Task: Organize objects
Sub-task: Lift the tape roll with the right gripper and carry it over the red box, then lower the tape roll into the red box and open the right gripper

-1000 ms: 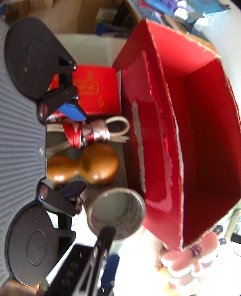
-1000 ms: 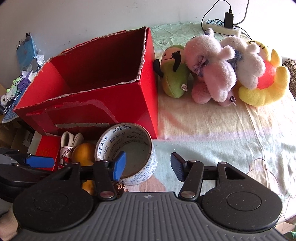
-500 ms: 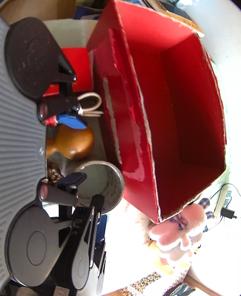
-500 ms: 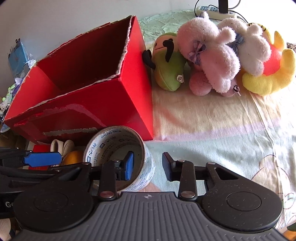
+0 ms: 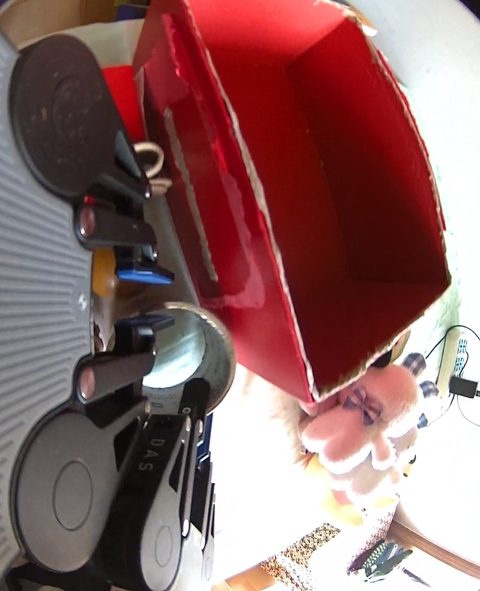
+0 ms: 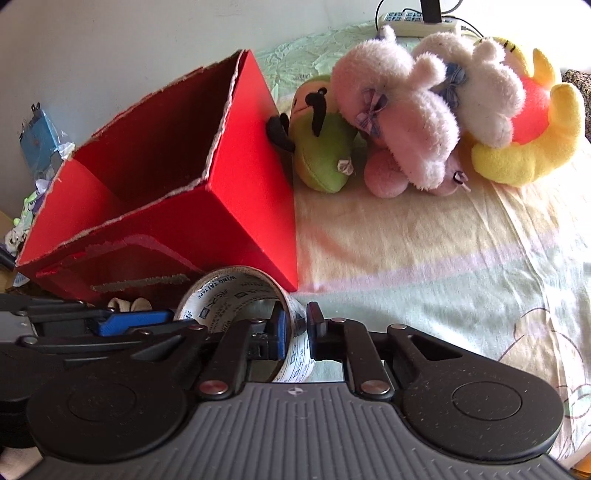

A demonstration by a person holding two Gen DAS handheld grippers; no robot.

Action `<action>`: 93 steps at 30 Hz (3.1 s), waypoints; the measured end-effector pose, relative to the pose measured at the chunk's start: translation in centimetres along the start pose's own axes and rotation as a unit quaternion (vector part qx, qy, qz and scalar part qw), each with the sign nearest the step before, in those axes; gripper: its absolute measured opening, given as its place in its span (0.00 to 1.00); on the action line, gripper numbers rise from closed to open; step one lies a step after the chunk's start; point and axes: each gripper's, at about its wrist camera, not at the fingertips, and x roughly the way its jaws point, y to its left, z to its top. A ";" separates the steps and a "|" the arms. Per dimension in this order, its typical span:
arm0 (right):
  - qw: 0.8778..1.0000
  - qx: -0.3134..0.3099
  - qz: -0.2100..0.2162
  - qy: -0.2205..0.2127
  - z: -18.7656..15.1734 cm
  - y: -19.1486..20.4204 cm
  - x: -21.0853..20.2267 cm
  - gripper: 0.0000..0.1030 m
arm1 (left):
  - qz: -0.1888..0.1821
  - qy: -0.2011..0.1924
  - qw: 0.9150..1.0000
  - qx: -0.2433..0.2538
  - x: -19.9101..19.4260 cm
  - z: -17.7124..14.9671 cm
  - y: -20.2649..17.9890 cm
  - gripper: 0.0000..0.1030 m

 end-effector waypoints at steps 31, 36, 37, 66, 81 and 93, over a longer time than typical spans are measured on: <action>0.985 -0.121 0.058 -0.110 10.9 2.4 -7.1 0.15 | 0.001 -0.156 0.987 -0.025 -10.0 7.2 -1.7 0.08; 0.986 -0.139 0.059 -0.064 12.8 5.7 -3.1 0.14 | 0.019 -0.147 0.988 -0.043 -9.2 9.3 2.7 0.08; 0.987 -0.140 0.055 -0.052 12.9 6.2 -2.2 0.14 | 0.018 -0.138 0.989 -0.045 -8.5 9.8 3.5 0.08; 0.988 -0.135 -0.071 0.008 15.4 9.0 7.5 0.25 | -0.056 0.005 0.998 -0.042 4.4 13.9 12.3 0.19; 0.993 -0.103 0.019 0.051 12.5 10.1 6.1 0.25 | 0.018 -0.054 0.998 -0.040 1.0 12.2 13.6 0.23; 0.992 -0.068 0.046 0.099 11.2 12.3 10.8 0.25 | 0.129 -0.045 0.989 -0.062 1.0 10.6 15.5 0.27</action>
